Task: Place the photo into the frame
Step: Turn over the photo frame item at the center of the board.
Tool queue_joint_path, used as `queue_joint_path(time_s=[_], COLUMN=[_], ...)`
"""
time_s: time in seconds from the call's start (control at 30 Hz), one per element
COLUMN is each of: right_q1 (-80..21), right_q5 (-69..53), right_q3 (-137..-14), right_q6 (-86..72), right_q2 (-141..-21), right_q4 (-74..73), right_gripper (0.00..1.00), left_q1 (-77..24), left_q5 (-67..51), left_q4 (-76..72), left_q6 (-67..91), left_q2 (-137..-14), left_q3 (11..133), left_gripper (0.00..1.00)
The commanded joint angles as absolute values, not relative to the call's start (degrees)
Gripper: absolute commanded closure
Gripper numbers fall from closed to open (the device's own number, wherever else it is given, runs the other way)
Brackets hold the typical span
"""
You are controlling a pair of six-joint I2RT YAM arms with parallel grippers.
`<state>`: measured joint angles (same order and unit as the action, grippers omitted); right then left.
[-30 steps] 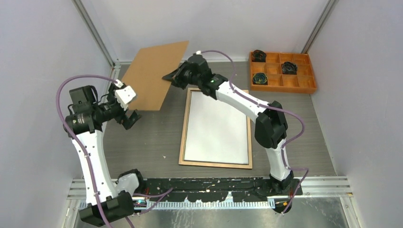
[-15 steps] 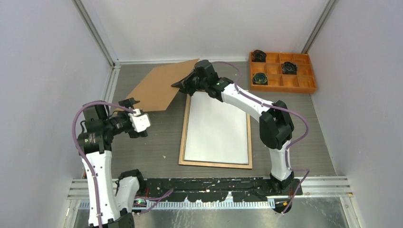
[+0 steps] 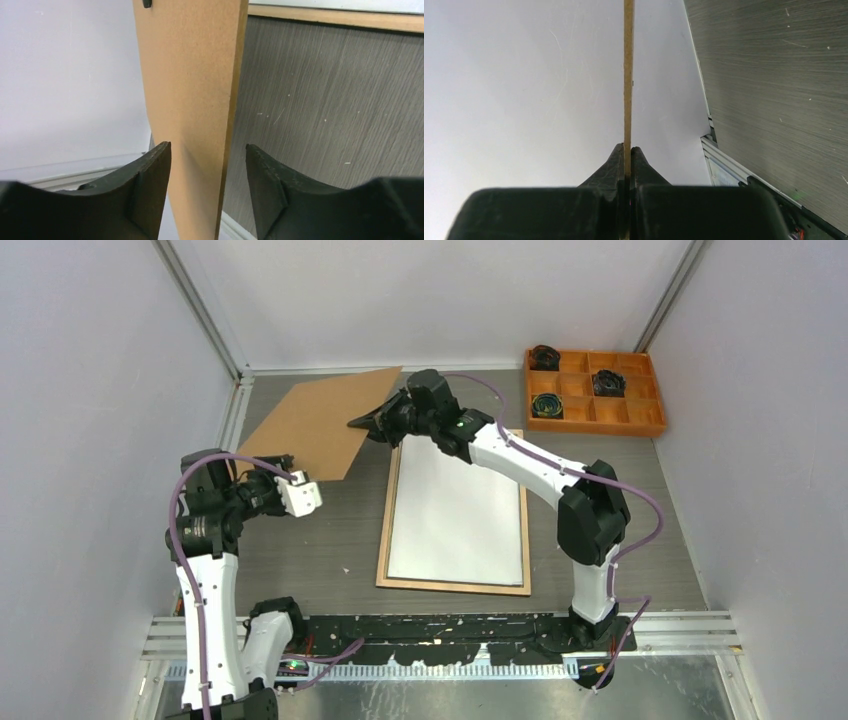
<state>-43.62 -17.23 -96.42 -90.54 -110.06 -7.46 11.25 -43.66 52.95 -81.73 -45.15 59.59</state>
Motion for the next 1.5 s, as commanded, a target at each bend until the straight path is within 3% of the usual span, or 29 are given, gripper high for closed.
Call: queue_joint_path(time_s=[0.0, 0.1, 0.2, 0.3, 0.4, 0.53, 0.73, 0.9, 1.2, 1.47], right_q1=[-44.06, -44.19, -44.26, -44.13, -43.07, -38.65, -38.41, -39.15, -44.66, -50.6], right_q5=[-19.67, -20.24, -19.61, -19.62, -20.83, -26.35, -24.51, -28.87, -27.44, -16.06], right_q3=[-95.13, -93.26, -91.12, -88.47, -86.83, -82.92, -77.62, -74.13, -75.85, -76.29], right_q6=[-91.59, -89.29, -84.48, -79.4, -70.75, -54.19, -19.08, 1.65, 16.93, 22.35], right_q2=[-103.99, -102.5, -99.89, -96.52, -92.57, -84.75, -73.63, -73.34, -80.23, -85.44], right_q4=[1.58, 1.44, -1.54, -4.08, -9.1, -12.14, -17.09, -19.36, -21.19, -15.34], right_gripper=[0.99, 0.9, 0.62, 0.35, 0.15, 0.01, 0.0, 0.0, 0.05, 0.08], left_q1=[11.01, 10.99, 11.03, 10.99, 10.99, 10.99, 10.99, 11.0, 10.99, 10.96], left_q5=[-42.16, -41.67, -42.49, -43.83, -44.53, -45.82, -48.16, -48.93, -49.94, -50.77], left_q4=[51.44, 47.83, 44.07, 43.27, 44.03, 50.6, 56.61, 59.33, 62.84, 64.18], left_q6=[-82.87, -82.02, -80.88, -80.06, -79.57, -82.07, -83.98, -86.5, -90.32, -91.68], left_q2=[-44.91, -43.41, -41.49, -40.41, -40.38, -41.68, -43.4, -43.77, -43.86, -44.04], left_q3=[59.34, 57.5, 55.69, 55.66, 56.41, 60.34, 65.16, 66.63, 68.28, 69.7], left_gripper=[0.53, 0.79, 0.99, 0.99, 0.99, 1.0, 1.0, 1.0, 1.0, 1.0])
